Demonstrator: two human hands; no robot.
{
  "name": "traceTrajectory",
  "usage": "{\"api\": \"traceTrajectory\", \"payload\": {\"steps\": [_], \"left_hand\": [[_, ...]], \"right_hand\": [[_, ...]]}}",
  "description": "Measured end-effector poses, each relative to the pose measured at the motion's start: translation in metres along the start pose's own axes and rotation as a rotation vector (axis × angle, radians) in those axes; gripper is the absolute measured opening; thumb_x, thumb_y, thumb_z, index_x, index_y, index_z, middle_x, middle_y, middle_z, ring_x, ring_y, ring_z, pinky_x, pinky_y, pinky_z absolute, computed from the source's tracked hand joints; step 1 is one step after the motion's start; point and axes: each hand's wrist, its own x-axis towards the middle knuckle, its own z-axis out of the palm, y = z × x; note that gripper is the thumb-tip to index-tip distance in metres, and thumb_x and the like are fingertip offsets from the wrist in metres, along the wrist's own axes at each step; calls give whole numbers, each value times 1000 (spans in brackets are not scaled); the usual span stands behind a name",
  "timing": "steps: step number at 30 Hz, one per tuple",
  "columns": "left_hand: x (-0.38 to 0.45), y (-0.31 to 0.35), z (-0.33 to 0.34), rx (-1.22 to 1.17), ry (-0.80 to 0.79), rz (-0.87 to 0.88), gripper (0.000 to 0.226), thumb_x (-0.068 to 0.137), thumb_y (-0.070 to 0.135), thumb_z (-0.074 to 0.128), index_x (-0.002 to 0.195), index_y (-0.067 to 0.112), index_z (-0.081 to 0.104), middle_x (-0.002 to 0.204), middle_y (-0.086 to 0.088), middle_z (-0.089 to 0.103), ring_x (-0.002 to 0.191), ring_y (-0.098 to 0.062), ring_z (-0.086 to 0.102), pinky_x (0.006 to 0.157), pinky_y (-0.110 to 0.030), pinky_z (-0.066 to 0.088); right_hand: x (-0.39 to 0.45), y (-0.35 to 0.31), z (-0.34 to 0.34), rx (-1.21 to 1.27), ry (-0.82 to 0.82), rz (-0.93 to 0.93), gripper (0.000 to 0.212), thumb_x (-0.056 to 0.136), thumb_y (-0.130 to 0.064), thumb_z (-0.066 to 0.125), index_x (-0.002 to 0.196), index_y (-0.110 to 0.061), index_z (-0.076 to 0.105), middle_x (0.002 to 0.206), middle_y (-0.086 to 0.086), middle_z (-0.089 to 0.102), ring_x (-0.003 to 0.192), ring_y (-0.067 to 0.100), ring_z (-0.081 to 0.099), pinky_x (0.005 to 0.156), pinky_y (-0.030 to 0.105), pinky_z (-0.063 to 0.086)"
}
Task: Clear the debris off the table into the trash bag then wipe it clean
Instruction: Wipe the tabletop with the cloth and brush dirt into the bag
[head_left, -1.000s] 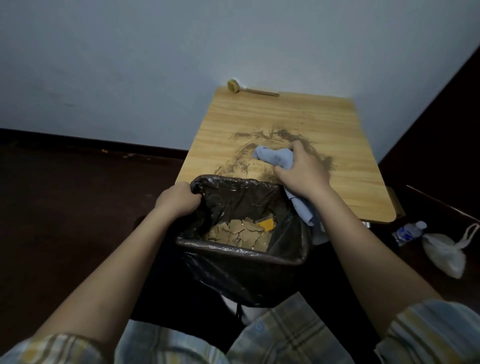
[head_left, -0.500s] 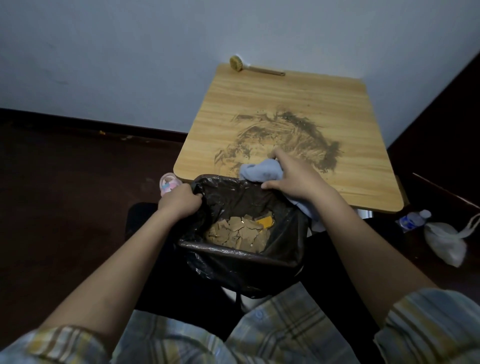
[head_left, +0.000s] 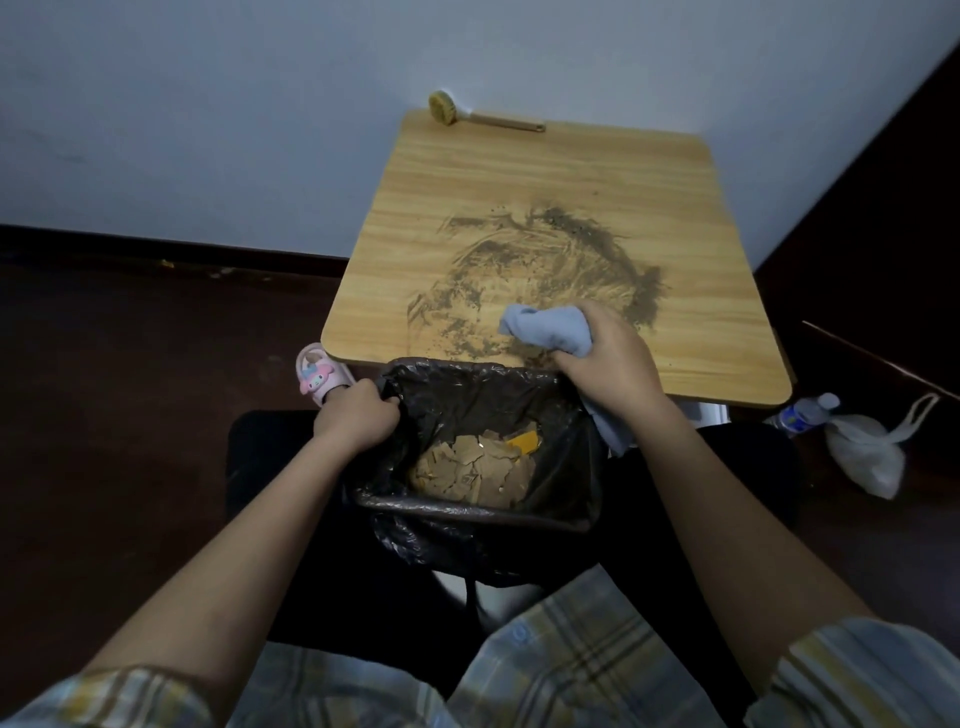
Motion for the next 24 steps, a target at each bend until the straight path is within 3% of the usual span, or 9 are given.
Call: {"api": "traceTrajectory", "payload": {"steps": [5, 9, 15, 20, 24], "left_hand": [[3, 9, 7, -46, 19, 11, 36, 96, 36, 43, 118, 8, 44, 121, -21, 55, 112, -39, 50, 75, -35, 38], [0, 10, 13, -48, 20, -8, 39, 97, 36, 44, 123, 7, 43, 123, -21, 55, 112, -40, 51, 75, -34, 35], [-1, 5, 18, -64, 41, 18, 30, 97, 36, 43, 108, 8, 46, 120, -21, 56, 109, -40, 53, 74, -35, 35], [-1, 5, 15, -69, 52, 12, 35, 98, 37, 43, 113, 6, 47, 118, -21, 57, 107, -40, 54, 75, -36, 37], [2, -1, 12, -82, 41, 31, 33, 97, 36, 44, 111, 7, 48, 114, -20, 59, 104, -39, 55, 74, -36, 38]], "right_hand": [[-8, 12, -1, 3, 23, 73, 44, 86, -24, 65, 127, -13, 49, 122, 9, 54, 103, 29, 54, 68, 32, 37], [-24, 21, 9, 3, -6, 151, 52, 84, -30, 71, 126, -11, 47, 124, 10, 51, 109, 29, 51, 71, 31, 34], [-44, 25, 23, -44, -57, 203, 59, 78, -24, 77, 125, -16, 43, 123, 10, 43, 112, 34, 47, 74, 36, 41], [-44, 21, 27, -27, -49, 254, 49, 84, -8, 60, 126, -19, 38, 125, 9, 37, 86, 34, 50, 57, 34, 38], [-43, 16, 29, 15, -43, 264, 50, 84, 1, 54, 127, -19, 38, 126, 9, 36, 77, 34, 47, 55, 37, 37]]}}
